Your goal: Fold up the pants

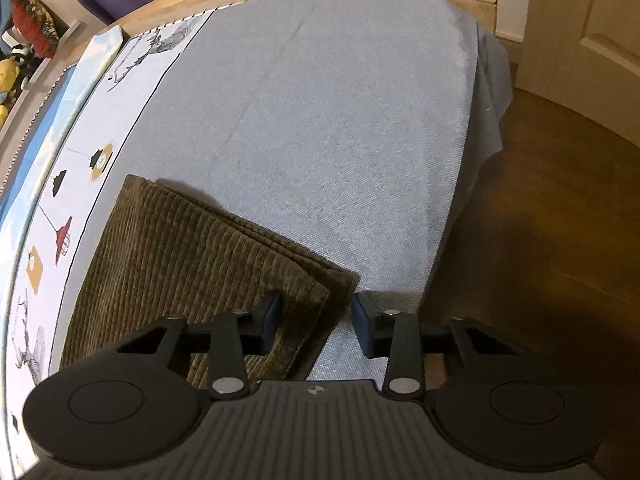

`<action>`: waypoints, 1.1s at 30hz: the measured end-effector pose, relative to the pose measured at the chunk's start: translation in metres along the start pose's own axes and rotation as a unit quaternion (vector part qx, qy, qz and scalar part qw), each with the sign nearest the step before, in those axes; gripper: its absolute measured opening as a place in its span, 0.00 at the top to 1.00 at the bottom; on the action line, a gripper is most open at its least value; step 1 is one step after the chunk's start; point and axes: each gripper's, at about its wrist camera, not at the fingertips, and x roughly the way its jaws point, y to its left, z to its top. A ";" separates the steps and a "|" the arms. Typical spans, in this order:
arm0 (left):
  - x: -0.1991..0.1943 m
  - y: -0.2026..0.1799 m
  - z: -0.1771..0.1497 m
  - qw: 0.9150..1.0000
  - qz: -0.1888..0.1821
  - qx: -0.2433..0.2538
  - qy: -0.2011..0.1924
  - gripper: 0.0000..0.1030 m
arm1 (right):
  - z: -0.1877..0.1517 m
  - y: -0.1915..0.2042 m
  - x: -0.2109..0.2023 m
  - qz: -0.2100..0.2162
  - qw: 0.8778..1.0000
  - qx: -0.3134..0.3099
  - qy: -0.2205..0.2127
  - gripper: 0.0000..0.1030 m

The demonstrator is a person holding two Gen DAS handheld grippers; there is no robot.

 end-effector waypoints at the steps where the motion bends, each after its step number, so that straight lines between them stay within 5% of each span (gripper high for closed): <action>1: 0.000 0.000 0.000 1.000 0.001 0.001 0.001 0.76 | 0.000 0.003 -0.002 -0.005 1.000 -0.007 -0.004 0.62; 10: 0.002 0.000 0.000 1.000 0.000 0.000 0.003 0.76 | -0.003 0.018 0.005 -0.024 0.998 -0.061 -0.008 0.62; 17: 0.001 0.000 0.000 1.000 -0.002 -0.002 0.001 0.76 | -0.001 0.014 -0.001 -0.002 0.999 -0.039 -0.016 0.74; 23: -0.007 0.006 0.003 1.000 -0.012 -0.021 -0.013 0.76 | -0.019 0.055 -0.059 0.013 0.991 -0.082 -0.103 0.87; 26: -0.011 0.007 0.004 0.999 -0.017 -0.024 -0.020 0.76 | -0.064 0.120 -0.114 0.034 0.961 -0.197 -0.190 0.87; 29: -0.015 0.008 0.003 0.999 -0.022 -0.026 -0.025 0.76 | -0.138 0.188 -0.169 0.084 0.912 -0.307 -0.257 0.87; 33: -0.019 0.012 0.001 0.999 -0.025 -0.031 -0.028 0.76 | -0.276 0.262 -0.217 0.174 0.811 -0.468 -0.304 0.87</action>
